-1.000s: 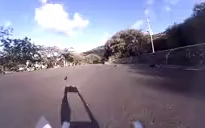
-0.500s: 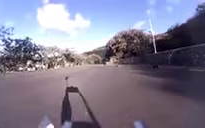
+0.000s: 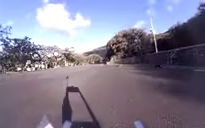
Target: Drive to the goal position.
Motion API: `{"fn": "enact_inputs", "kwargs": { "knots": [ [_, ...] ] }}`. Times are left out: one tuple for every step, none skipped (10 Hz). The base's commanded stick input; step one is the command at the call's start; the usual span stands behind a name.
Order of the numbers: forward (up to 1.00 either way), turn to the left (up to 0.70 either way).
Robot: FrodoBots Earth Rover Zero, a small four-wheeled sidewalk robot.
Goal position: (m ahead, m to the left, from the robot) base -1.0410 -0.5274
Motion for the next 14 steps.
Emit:
{"fn": "enact_inputs", "kwargs": {
  "knots": [
    [0.69, 0.02],
    [0.69, 0.02],
    [0.69, 0.02],
    [0.69, 0.02],
    [0.69, 0.02],
    [0.69, 0.02],
    [0.69, 0.02],
    [0.69, 0.02],
    [0.69, -0.01],
    [0.69, -0.07],
    [0.69, -0.13],
    [0.69, -0.20],
    [0.69, -0.09],
    [0.69, 0.01]
  ]
}}
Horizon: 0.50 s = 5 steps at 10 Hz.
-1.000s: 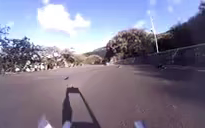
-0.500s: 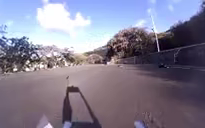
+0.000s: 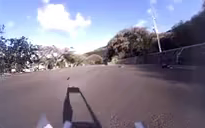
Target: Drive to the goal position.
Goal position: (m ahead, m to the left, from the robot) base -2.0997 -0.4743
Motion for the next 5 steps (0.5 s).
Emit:
{"fn": "enact_inputs", "kwargs": {
  "knots": [
    [0.69, 0.02],
    [0.69, 0.02],
    [0.69, 0.02],
    [0.69, 0.02],
    [0.69, 0.02]
  ]
}}
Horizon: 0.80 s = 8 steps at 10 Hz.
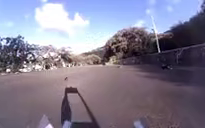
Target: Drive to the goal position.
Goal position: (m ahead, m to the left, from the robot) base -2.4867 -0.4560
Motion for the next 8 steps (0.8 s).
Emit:
{"fn": "enact_inputs", "kwargs": {
  "knots": [
    [0.69, 0.02],
    [0.69, 0.02],
    [0.69, 0.02],
    [0.69, 0.02],
    [0.69, 0.02],
    [0.69, 0.01],
    [0.69, -0.10],
    [0.69, -0.21]
  ]
}}
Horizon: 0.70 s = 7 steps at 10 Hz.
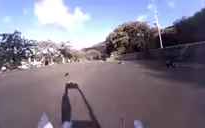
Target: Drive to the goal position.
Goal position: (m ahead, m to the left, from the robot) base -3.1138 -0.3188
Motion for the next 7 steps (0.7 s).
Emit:
{"fn": "enact_inputs", "kwargs": {
  "knots": [
    [0.69, -0.27],
    [0.69, -0.24],
    [0.69, -0.22],
    [0.69, -0.19],
    [0.69, -0.16],
    [0.69, -0.14],
    [0.69, -0.11]
  ]
}}
